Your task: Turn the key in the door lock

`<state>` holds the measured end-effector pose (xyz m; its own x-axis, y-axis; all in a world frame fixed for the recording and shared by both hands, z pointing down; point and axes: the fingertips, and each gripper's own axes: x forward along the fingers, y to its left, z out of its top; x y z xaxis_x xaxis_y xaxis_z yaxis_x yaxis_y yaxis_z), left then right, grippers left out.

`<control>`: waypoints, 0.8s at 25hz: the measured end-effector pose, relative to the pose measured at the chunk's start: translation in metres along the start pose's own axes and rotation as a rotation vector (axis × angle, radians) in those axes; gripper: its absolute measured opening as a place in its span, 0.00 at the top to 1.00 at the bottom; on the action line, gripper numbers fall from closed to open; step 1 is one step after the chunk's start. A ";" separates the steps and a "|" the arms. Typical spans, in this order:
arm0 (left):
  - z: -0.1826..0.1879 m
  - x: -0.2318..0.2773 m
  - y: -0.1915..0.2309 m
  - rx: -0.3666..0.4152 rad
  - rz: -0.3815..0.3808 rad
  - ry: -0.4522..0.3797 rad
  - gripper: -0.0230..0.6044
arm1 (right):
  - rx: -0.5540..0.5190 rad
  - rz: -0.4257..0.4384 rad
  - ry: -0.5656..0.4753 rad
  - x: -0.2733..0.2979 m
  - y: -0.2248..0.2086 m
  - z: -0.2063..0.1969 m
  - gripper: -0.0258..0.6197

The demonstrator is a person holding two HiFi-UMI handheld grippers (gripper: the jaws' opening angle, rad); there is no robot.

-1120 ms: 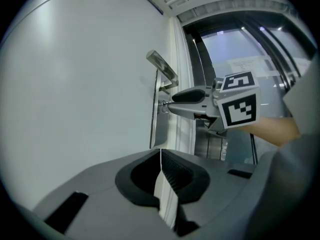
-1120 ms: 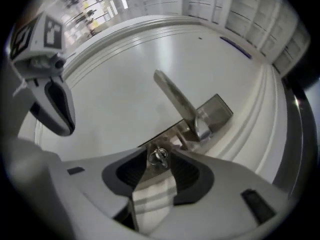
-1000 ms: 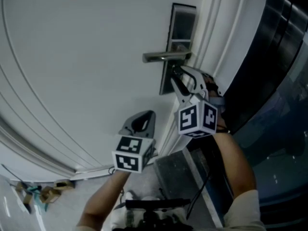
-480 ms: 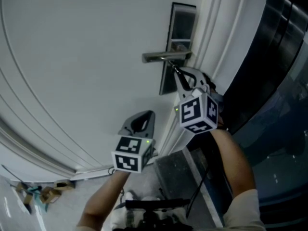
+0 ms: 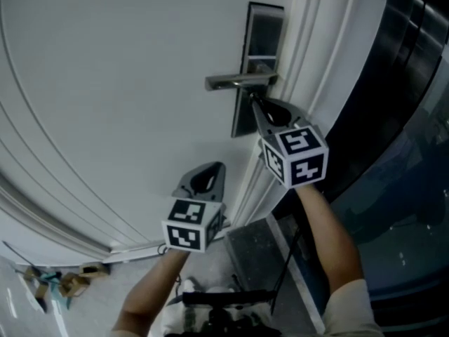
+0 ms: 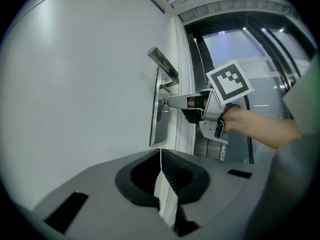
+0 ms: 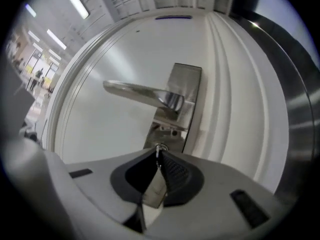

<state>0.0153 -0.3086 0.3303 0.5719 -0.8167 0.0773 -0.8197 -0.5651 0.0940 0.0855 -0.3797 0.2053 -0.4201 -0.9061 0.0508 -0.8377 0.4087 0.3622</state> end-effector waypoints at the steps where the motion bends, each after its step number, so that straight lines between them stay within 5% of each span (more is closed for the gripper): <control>1: 0.000 0.000 0.000 0.000 0.001 0.001 0.93 | 0.076 0.011 -0.012 0.000 -0.001 0.000 0.92; 20: -0.001 -0.005 0.002 -0.005 0.009 -0.003 0.93 | 1.088 0.195 -0.156 -0.002 -0.010 -0.004 0.88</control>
<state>0.0113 -0.3058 0.3307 0.5645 -0.8220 0.0753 -0.8246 -0.5572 0.0979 0.0963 -0.3827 0.2054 -0.5534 -0.8232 -0.1270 -0.5796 0.4901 -0.6510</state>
